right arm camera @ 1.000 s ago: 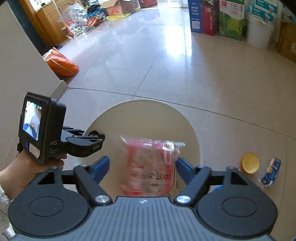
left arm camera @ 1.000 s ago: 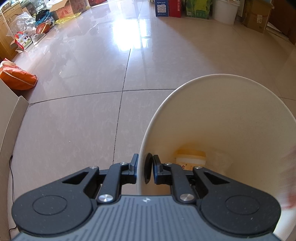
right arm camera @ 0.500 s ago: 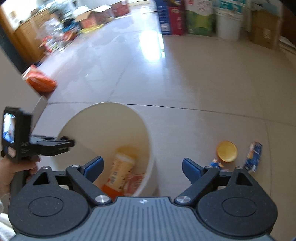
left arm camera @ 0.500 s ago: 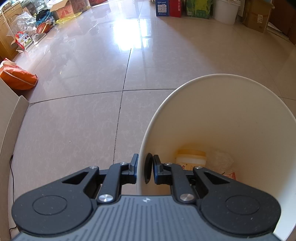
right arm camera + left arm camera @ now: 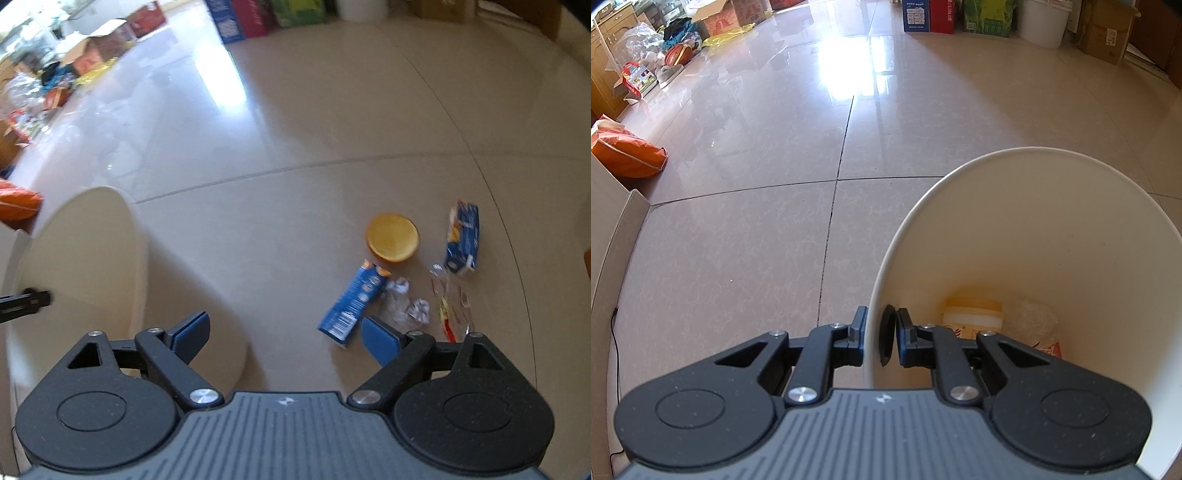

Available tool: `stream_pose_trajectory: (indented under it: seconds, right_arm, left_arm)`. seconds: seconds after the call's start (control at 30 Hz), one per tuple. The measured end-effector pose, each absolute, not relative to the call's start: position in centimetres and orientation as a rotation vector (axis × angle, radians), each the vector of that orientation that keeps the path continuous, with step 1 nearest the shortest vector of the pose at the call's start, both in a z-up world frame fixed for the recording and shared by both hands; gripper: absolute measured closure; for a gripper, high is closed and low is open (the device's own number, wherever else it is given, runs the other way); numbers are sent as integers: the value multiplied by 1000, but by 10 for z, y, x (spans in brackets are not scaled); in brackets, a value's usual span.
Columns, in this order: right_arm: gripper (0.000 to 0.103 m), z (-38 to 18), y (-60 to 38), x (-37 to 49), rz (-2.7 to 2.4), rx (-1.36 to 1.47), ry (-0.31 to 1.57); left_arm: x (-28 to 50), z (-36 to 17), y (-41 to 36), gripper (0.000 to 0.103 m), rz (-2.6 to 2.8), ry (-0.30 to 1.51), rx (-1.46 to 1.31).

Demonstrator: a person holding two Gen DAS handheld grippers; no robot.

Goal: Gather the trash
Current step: 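Grasp the blue juice carton with the right tool and lift it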

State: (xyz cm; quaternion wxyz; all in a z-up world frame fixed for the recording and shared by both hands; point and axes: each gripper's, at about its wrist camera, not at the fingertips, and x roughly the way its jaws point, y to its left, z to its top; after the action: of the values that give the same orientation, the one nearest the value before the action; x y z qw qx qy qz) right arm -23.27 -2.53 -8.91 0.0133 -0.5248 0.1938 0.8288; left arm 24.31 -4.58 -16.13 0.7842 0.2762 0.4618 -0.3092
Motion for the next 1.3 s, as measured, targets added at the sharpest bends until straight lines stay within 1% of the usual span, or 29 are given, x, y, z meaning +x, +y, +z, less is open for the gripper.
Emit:
stream_pose_trajectory:
  seconds: [0.03,0.1,0.2,0.3,0.47,0.7,0.77,0.8,0.83,0.9,1.03,1.23,1.3]
  right_arm:
    - [15,-100,-22,-235,2552,-1639,615]
    - [23,-120,-15,-240,2524,-1667,621]
    - [31,-154,-13,-248,2481,-1704,577]
    - [37,-188,-11,-257,2427,-1757,580]
    - [41,-232,-7,-274,2358,-1772,661]
    - [42,-276,-10,-294,2295,-1775,635]
    - [43,-283,-13,-299,2287,-1772,613]
    - [48,-286,-14,-301,2284,-1778,592]
    - [49,-289,-16,-303,2282,-1789,565]
    - [54,-291,-20,-303,2285,-1797,494]
    - [55,-292,-22,-293,2302,-1844,413]
    - [55,-296,-18,-257,2281,-1936,421]
    - [53,-300,-19,-246,2282,-1973,403]
  left_arm:
    - [243,-161,-46,90,-667,996,596]
    - [243,-162,-46,90,-665,997,595]
    - [242,-162,-47,89,-664,997,598]
    - [243,-162,-47,89,-662,1000,593]
    - [245,-161,-47,89,-661,1007,587]
    - [248,-161,-48,89,-658,1019,567]
    - [248,-161,-47,89,-658,1019,568]
    - [248,-162,-47,89,-659,1017,569]
    - [248,-162,-47,89,-659,1017,568]
    - [247,-162,-46,89,-658,1017,568]
    - [247,-162,-46,89,-658,1017,568]
    - [247,-163,-46,89,-659,1016,568]
    - [246,-163,-46,89,-657,1016,567]
